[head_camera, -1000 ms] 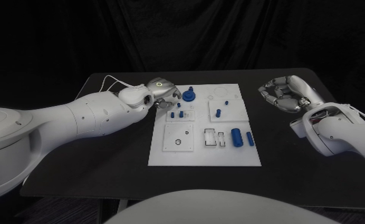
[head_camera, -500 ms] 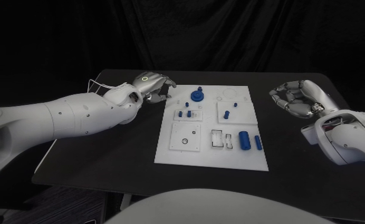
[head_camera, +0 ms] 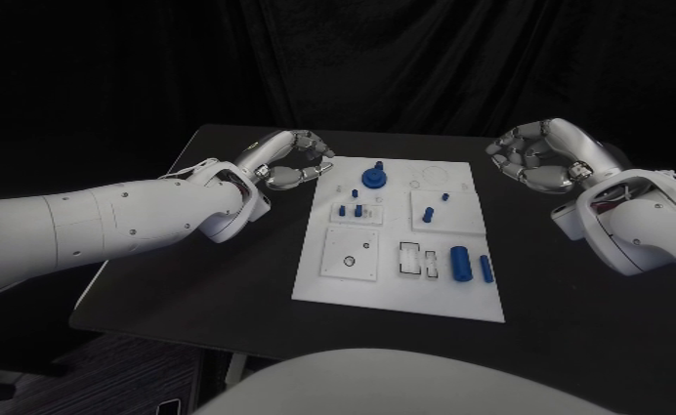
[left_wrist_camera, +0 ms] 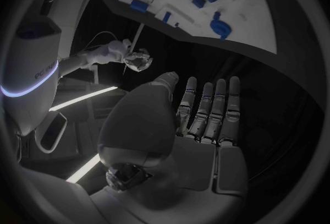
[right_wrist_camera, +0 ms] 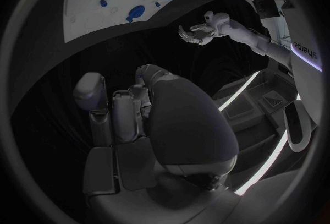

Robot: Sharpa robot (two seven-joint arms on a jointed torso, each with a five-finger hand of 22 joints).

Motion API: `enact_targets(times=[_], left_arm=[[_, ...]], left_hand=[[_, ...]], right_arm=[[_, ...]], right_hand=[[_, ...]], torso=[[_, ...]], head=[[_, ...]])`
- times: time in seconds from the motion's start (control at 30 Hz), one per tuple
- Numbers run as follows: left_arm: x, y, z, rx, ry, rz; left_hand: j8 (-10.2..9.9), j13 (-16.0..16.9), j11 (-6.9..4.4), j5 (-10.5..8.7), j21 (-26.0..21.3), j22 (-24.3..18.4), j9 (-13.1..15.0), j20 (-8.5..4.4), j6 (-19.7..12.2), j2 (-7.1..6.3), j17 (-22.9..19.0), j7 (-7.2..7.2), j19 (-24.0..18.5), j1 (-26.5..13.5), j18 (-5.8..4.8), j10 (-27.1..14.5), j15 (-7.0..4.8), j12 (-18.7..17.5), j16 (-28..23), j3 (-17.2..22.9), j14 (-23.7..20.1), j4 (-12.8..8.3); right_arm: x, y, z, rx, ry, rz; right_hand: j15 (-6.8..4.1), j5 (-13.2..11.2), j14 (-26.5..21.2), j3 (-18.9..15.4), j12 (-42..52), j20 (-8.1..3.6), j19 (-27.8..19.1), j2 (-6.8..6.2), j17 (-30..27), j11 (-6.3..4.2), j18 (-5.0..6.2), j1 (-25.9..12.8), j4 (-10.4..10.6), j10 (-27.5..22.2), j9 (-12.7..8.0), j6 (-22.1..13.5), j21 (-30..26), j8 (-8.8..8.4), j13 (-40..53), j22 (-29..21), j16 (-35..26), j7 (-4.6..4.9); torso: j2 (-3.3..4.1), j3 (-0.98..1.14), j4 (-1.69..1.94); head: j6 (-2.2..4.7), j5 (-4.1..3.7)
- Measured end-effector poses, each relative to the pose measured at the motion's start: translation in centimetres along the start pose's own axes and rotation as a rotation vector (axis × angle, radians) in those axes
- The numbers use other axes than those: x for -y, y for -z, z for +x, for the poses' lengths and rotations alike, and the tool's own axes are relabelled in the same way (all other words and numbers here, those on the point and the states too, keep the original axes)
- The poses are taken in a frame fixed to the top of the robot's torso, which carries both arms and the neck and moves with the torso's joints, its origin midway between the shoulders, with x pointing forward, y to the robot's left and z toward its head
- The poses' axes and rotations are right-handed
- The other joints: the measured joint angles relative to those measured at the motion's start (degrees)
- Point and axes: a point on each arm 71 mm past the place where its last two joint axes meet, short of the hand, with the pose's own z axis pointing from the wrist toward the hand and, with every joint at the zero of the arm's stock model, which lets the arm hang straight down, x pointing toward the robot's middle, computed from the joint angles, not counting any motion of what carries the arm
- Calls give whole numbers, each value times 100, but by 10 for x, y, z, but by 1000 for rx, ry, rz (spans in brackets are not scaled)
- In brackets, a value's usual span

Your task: Assemble the parts on the task board

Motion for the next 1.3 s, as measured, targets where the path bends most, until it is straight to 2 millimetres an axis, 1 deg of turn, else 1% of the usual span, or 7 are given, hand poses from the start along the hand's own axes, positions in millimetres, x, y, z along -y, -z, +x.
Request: enact_targets(times=[0.13, 0.37, 0.5, 0.63, 0.93, 1.13, 1.3], left_arm=[[11, 2, 3, 12, 138, 25], [21, 4, 8, -9, 341, 11], [24, 7, 11, -27, 519, -29], [27, 11, 12, -38, 676, -61], [34, 18, 13, -62, 903, -85], [36, 20, 13, -73, 968, -85], [36, 24, 10, -73, 994, -87]], left_hand=[[0, -309, -147, 377, -522, -607, -76, 145, 40, 164, -507, -37, -446, 193, 0, -268, -119, 147, -305, -157, -437, 11], [-3, -982, -202, 311, -554, -1777, -300, 233, -6, 441, -1239, 29, -1467, 195, 277, -644, -172, 200, -757, -578, -868, 35], [-46, -1397, -323, 291, -642, -3191, -630, 200, -450, 659, -1637, 141, -2387, -42, 366, -1189, -232, -29, -1572, -886, -1818, 39], [-74, -1645, -498, 188, -671, -3756, -815, 145, -753, 836, -1724, 126, -2635, -379, 365, -1612, -289, -368, -1947, -1155, -2217, 42], [-253, -1902, -888, -138, -753, -5050, -1608, 116, -3215, 1334, -1837, -666, -3082, -789, 365, -2505, -261, -1553, -2720, -1983, -2794, 39], [-318, -1954, -854, -584, -775, -5385, -1717, 204, -4068, 1372, -1880, -1213, -3202, -747, 364, -2877, -201, -2024, -2948, -2278, -2914, 30], [-318, -1964, -998, -593, -775, -5467, -1727, 204, -4232, 1411, -1890, -1377, -3202, -700, 364, -2955, -277, -2090, -2988, -2346, -2984, 27]], right_arm=[[-10, -12, 3, -59, 83, -35], [-12, -23, 12, -150, 234, -60], [-10, -26, 16, -198, 326, -66], [-7, -28, 19, -231, 390, -61], [5, -27, 26, -271, 460, -34], [13, -26, 33, -286, 476, -20], [16, -27, 41, -294, 482, -17]], right_hand=[[79, -229, -637, 32, -443, 69, -508, -29, -394, 83, 177, 29, -32, -481, 15, -20, -713, 33, -388, 0, -684, 65], [198, -427, -992, 51, -1099, 170, -756, -68, -750, 205, 177, 68, -107, -806, 13, -146, -966, 36, -892, -1, -943, 191], [240, -535, -1034, 64, -1477, 191, -776, -42, -864, 266, 177, 94, -161, -866, -40, -316, -966, -82, -1204, -1, -943, 204], [269, -1381, -1104, 491, -2041, 232, -817, -107, -1053, 337, 177, 217, -199, -959, -155, -396, -915, -282, -1662, -1, -953, 212], [335, -1665, -1170, 695, -2574, 283, -868, -270, -1248, 448, 176, 59, -174, -1069, -253, -420, -915, -463, -2116, -1, -969, 195], [342, -1679, -1176, 711, -2660, 316, -860, -293, -1309, 448, 175, 36, -190, -1069, -301, -511, -945, -566, -2230, -2, -969, 166], [362, -1774, -1196, 711, -2683, 328, -863, -298, -1354, 473, 175, -18, -190, -1044, -319, -511, -972, -601, -2286, -2, -969, 166]], torso=[[10, -7, 1], [70, -63, 4], [122, -140, 28], [183, -224, 65], [318, -377, 163], [397, -452, 224], [463, -525, 295]], head=[[0, 35], [1, -21], [1, -93], [1, -202], [1, -508], [0, -692], [0, -871]])
